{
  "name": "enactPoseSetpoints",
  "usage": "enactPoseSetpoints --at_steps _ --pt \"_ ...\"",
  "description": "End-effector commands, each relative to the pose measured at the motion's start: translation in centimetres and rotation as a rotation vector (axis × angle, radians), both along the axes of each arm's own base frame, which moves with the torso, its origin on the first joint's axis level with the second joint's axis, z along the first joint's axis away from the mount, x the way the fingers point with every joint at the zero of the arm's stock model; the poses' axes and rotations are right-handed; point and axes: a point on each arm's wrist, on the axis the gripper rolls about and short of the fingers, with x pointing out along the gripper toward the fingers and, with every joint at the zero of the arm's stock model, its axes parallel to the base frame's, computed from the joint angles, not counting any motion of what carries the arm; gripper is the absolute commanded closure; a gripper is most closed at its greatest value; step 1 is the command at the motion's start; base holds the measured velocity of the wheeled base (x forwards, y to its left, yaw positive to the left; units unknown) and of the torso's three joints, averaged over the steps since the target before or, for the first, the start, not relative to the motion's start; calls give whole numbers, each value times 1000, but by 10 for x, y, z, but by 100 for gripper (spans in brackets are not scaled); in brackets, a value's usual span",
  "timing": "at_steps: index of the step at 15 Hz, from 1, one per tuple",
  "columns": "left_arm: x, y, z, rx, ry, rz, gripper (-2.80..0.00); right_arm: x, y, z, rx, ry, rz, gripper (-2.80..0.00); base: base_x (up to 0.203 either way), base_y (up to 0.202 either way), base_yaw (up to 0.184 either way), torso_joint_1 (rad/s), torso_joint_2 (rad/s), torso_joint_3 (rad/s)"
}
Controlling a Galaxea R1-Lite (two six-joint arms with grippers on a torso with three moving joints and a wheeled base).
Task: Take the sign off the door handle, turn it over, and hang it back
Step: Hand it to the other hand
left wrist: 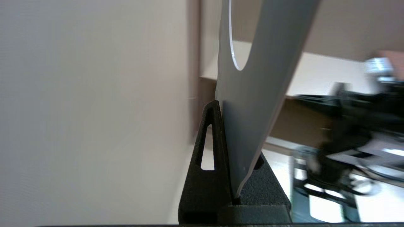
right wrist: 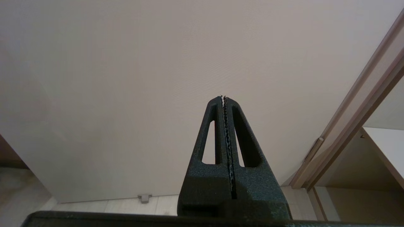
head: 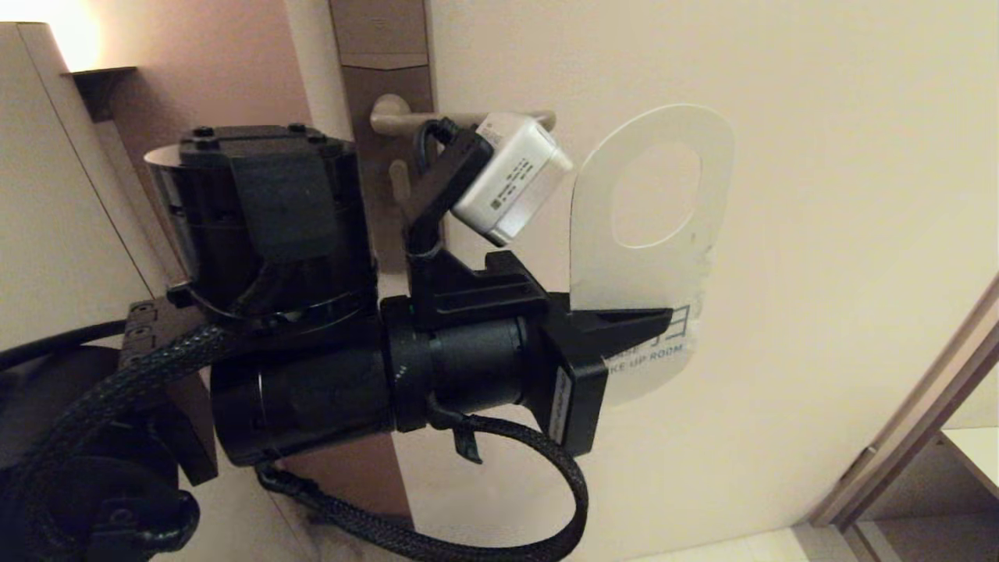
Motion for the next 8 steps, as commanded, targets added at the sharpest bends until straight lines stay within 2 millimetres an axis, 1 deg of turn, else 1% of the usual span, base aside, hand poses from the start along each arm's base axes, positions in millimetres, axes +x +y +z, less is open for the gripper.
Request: enactPoseSetpoints --at_steps 1,4,6,8 --pt "5 8 2 -11 0 -44 0 0 0 0 0 1 0 0 0 0 0 0 0 0" --pt "23 18 -3 -7 29 -86 0 0 0 0 -5 -1 4 0 0 0 0 0 0 0" --pt "33 18 -7 -16 27 -74 0 0 0 0 -12 1 6 0 0 0 0 0 0 0" --pt "37 17 -5 -67 43 -133 0 0 0 0 -44 1 8 0 0 0 0 0 0 0"
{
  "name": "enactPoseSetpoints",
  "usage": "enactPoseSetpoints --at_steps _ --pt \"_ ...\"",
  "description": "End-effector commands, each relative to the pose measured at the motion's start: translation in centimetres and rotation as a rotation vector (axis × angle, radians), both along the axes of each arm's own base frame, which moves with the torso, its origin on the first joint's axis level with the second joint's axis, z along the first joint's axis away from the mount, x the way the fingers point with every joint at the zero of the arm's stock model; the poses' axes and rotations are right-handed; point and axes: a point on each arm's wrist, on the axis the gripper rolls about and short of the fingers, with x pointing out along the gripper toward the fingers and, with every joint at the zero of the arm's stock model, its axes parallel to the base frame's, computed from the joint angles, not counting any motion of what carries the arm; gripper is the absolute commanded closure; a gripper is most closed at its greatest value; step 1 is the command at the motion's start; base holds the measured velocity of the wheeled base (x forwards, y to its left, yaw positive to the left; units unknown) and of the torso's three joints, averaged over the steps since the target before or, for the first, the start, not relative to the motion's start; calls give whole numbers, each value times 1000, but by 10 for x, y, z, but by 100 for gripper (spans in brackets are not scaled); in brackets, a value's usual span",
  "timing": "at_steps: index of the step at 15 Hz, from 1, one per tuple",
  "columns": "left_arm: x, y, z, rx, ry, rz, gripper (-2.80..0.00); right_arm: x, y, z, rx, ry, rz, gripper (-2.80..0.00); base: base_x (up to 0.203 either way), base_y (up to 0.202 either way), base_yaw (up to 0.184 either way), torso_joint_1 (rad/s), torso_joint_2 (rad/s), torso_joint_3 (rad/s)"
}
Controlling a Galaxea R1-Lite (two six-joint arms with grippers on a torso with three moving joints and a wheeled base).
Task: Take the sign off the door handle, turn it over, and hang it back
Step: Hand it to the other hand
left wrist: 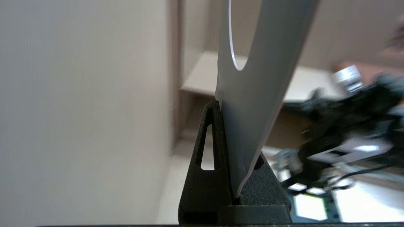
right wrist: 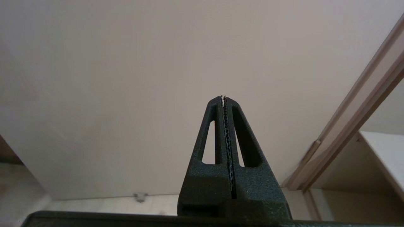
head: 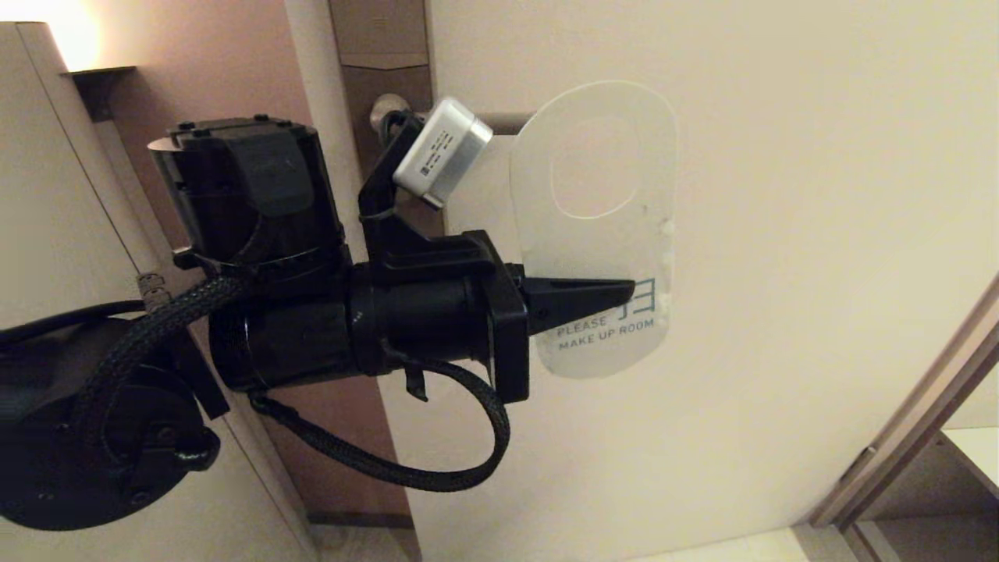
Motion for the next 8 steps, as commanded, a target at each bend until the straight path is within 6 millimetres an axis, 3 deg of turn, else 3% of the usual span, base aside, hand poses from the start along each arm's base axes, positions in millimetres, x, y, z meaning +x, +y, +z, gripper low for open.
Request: enactPoseSetpoints --at_steps 1,5,8 --pt "6 -3 -3 -19 23 -54 0 0 0 0 -10 1 3 0 0 0 0 0 0 0" --pt "8 -5 -6 -27 23 -69 0 -2 0 6 -7 -19 14 0 0 0 0 0 0 0" --pt "8 -5 -6 -28 26 -69 0 -8 1 26 -8 -47 57 0 0 0 0 0 0 0"
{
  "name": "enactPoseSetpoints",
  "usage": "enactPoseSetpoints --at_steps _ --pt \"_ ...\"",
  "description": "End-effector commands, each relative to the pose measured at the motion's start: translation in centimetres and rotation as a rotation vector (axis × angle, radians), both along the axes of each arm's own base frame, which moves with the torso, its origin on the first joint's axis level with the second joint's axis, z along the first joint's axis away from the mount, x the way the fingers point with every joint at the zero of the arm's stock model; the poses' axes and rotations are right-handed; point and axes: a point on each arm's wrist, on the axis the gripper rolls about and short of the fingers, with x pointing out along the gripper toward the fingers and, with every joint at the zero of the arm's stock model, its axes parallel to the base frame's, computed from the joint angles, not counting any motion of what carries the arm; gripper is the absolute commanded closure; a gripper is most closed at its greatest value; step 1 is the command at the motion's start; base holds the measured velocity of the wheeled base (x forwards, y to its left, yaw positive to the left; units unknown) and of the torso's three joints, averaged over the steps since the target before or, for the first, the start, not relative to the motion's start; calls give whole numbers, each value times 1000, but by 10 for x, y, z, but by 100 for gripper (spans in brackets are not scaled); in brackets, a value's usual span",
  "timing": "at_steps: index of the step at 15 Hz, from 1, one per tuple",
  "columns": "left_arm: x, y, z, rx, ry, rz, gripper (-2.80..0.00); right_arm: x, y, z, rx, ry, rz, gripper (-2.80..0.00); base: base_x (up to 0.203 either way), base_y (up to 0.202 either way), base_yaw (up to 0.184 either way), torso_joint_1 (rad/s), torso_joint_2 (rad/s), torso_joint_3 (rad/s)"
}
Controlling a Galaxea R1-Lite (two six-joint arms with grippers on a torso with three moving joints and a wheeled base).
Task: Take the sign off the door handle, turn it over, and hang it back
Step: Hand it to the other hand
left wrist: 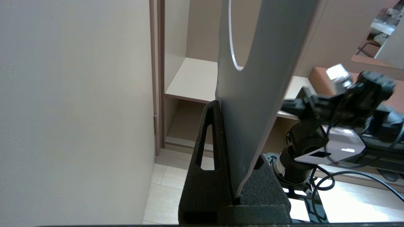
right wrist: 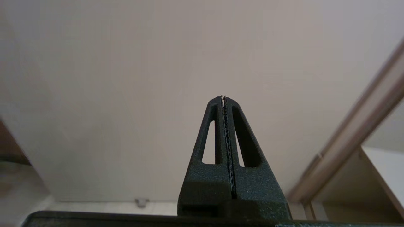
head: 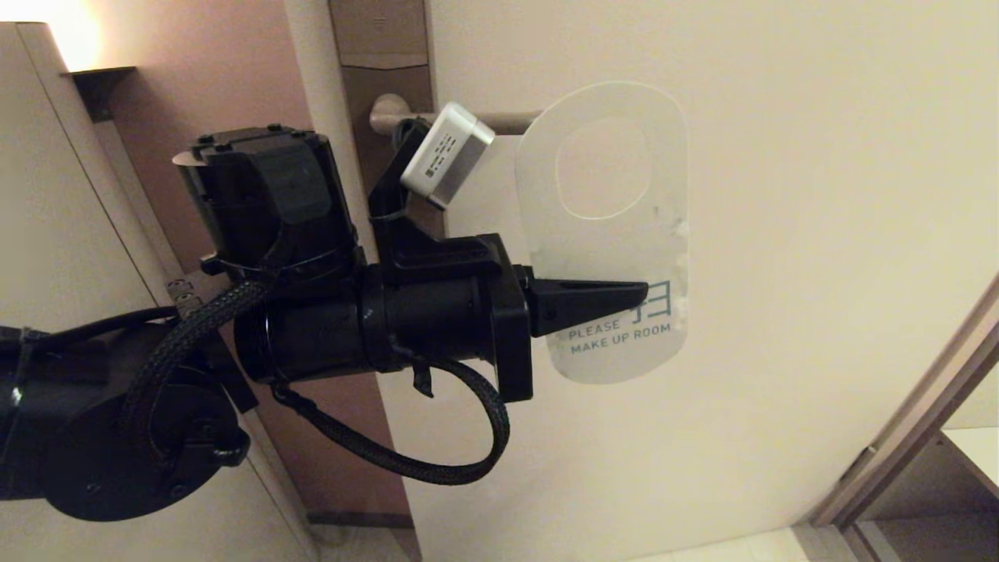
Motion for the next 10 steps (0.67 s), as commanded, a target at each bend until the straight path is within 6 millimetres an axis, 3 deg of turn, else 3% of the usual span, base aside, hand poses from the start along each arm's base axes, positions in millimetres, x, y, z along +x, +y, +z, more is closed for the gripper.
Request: enactPoseSetpoints --at_steps 1,5,8,10 --pt "1 -1 -1 0 1 -5 0 -1 0 15 -1 5 8 0 0 0 0 0 0 0" --pt "-2 -1 0 -5 -3 -12 0 19 0 59 -3 103 48 0 0 0 0 0 0 0" --pt "-2 -1 2 -10 -6 -11 0 53 2 95 -6 180 112 0 0 0 0 0 0 0" --pt "-3 -1 2 -8 -6 -14 0 80 7 116 -1 210 256 0 0 0 0 0 0 0"
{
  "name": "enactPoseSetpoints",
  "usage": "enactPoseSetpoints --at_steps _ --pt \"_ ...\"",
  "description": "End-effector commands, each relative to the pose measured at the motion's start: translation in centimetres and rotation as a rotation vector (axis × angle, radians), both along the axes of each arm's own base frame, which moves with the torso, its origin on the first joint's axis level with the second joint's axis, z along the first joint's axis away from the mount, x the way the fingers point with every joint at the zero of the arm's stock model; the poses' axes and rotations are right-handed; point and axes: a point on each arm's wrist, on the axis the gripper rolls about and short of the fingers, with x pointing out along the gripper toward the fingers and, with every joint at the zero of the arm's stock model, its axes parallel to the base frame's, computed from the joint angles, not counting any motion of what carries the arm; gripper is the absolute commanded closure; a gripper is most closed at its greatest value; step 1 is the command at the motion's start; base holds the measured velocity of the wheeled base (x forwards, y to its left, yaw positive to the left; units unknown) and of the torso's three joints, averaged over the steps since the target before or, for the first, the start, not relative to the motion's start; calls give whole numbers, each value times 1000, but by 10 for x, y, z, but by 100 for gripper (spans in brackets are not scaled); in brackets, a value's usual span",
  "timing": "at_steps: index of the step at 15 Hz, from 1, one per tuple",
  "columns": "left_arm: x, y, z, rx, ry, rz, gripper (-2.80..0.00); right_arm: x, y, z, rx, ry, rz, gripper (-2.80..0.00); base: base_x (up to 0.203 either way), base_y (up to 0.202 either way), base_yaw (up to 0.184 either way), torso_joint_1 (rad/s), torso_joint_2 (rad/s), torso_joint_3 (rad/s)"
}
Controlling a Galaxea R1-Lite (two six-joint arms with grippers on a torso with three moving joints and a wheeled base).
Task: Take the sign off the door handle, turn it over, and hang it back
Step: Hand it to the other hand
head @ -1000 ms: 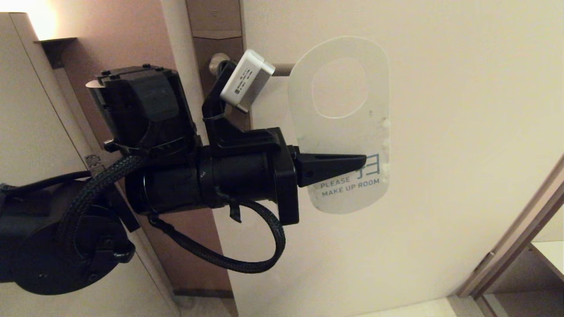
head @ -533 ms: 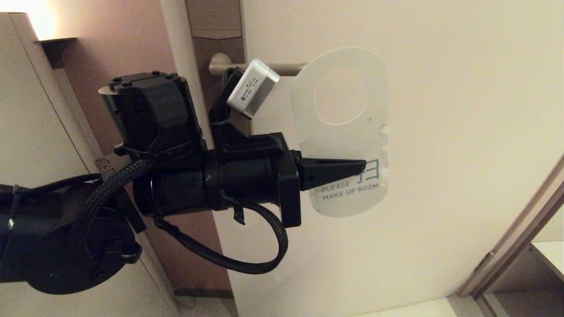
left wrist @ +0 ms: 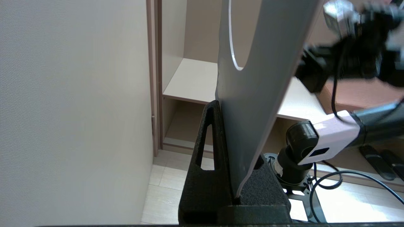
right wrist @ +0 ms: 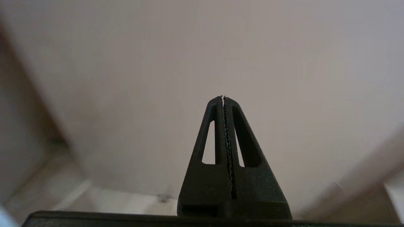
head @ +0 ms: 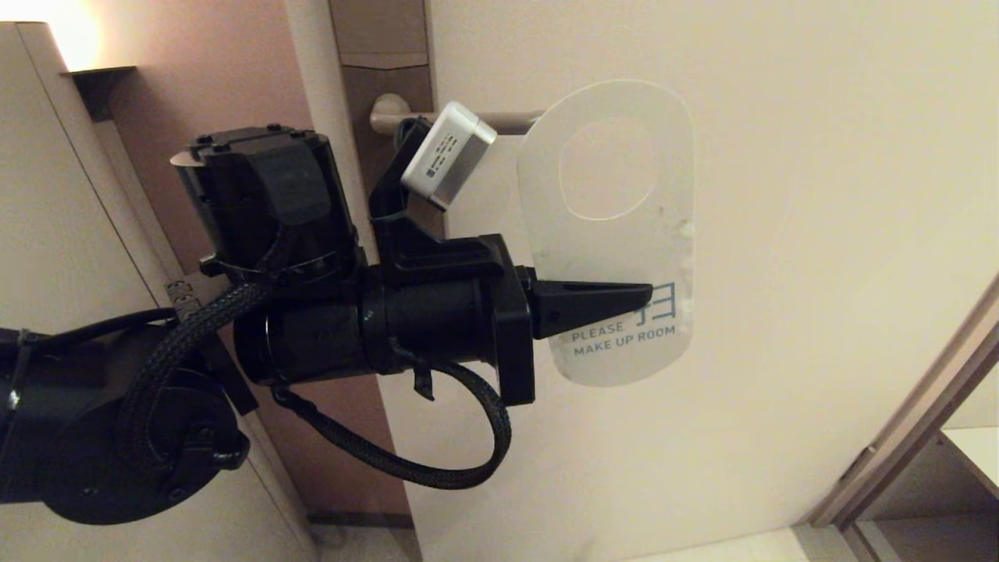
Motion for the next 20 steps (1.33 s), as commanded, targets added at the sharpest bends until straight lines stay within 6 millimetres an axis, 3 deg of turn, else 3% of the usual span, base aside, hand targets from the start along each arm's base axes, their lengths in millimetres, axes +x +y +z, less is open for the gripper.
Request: enactPoseSetpoints --at_steps 1,5,12,13,14,20 --pt "0 0 1 -5 -5 -4 0 39 6 10 2 120 158 0 0 0 0 0 0 0" --pt "-1 0 0 1 -4 -68 0 71 15 10 -7 180 536 0 0 0 0 0 0 0" --pt "1 -7 -8 20 18 -106 0 104 41 7 39 243 903 0 0 0 0 0 0 0" --pt "2 -9 -10 22 34 -113 0 109 45 7 39 244 923 -256 0 0 0 0 0 0" --pt "3 -11 -10 22 43 -117 0 116 48 7 38 239 934 -280 0 0 0 0 0 0" --pt "14 -25 -10 -25 45 -127 0 149 58 9 33 212 945 -280 0 0 0 0 0 0"
